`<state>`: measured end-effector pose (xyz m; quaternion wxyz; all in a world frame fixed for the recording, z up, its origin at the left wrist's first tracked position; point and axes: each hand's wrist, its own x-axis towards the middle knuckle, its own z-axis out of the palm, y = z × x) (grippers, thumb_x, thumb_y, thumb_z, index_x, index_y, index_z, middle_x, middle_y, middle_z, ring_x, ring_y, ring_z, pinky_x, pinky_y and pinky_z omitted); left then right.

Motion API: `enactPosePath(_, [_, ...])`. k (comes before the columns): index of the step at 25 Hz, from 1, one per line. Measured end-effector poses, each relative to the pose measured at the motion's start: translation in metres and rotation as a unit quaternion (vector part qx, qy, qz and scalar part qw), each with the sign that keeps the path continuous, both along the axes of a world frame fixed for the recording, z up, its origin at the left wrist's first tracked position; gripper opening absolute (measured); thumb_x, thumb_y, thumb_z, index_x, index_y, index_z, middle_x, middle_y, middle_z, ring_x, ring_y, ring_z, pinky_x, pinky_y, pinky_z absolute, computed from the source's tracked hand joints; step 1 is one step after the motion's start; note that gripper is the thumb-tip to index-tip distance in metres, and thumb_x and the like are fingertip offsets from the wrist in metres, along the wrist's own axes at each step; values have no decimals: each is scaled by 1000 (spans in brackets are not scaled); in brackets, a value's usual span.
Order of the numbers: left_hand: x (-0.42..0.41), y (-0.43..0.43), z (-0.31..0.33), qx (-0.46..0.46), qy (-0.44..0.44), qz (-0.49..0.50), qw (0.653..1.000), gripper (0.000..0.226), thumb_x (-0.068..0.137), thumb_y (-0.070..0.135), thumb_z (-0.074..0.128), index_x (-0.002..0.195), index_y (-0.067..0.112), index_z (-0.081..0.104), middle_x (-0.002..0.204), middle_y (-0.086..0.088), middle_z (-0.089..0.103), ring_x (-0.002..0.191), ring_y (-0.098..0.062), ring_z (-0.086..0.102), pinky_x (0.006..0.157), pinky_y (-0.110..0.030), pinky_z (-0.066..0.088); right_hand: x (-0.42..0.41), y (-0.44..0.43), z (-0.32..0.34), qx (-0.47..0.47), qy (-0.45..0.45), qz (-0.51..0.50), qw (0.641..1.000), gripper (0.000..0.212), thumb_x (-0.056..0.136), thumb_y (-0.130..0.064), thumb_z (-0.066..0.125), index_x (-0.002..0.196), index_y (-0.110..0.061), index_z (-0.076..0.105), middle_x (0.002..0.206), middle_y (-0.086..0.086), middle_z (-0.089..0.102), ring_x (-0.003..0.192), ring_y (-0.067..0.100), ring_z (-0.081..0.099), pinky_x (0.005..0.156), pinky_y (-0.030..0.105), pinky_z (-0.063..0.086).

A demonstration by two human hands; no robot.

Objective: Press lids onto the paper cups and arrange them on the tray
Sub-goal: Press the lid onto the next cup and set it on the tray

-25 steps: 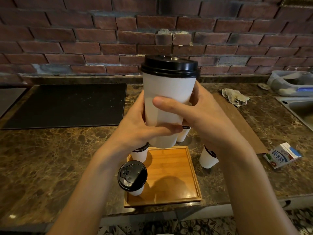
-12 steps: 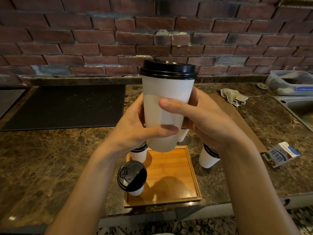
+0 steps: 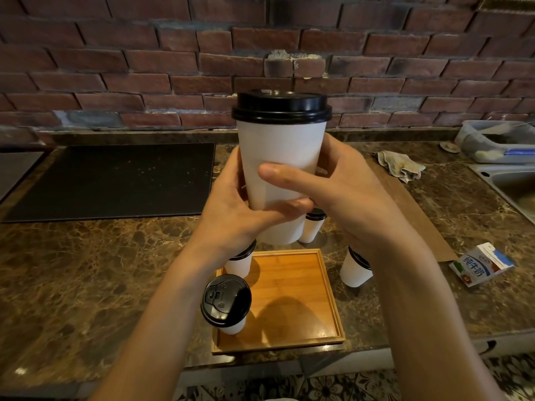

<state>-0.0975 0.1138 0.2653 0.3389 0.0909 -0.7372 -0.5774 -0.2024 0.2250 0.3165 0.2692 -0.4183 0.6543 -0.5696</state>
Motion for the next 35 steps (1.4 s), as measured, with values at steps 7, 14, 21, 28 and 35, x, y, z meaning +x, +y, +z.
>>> enactPosePath(7, [-7,2,-6,13,-5,39,999,87,56,36,81,131,36,39,118,19,57,109,4,57,74,-10,51,7,-7,-12,-5,27,-64,998,72,69,-35,85,130,-23,51,117,-8,63,105,7,63,85,35,59])
enactPosePath(14, [-1,-5,-1,17,-46,-5,999,91,59,32,86,137,35,37,125,14,55,114,-3,56,81,-16,53,0,-4,-9,-41,-5,-46,998,73,65,-34,84,130,-23,53,115,-7,65,104,9,65,83,33,60])
enactPosePath(21, [3,-11,1,50,-90,-74,992,69,61,31,82,122,33,51,111,16,65,104,-4,62,75,-13,51,-6,-2,-10,-54,-1,-1,999,71,63,-37,84,126,-27,54,112,-11,66,103,4,64,80,25,58])
enactPosePath(28, [8,-14,3,88,-105,-161,977,69,63,21,77,127,19,51,114,2,65,108,-17,62,82,-22,52,-15,0,-11,-49,-21,81,995,68,65,-26,83,127,-23,54,114,-6,67,108,13,65,82,28,56])
enactPosePath(35, [9,-11,1,81,-109,-150,979,75,61,24,77,130,14,49,117,-2,64,109,-19,62,83,-26,53,-16,-1,-13,-32,-21,97,995,62,69,-22,77,126,-22,54,117,-1,67,109,14,65,84,29,56])
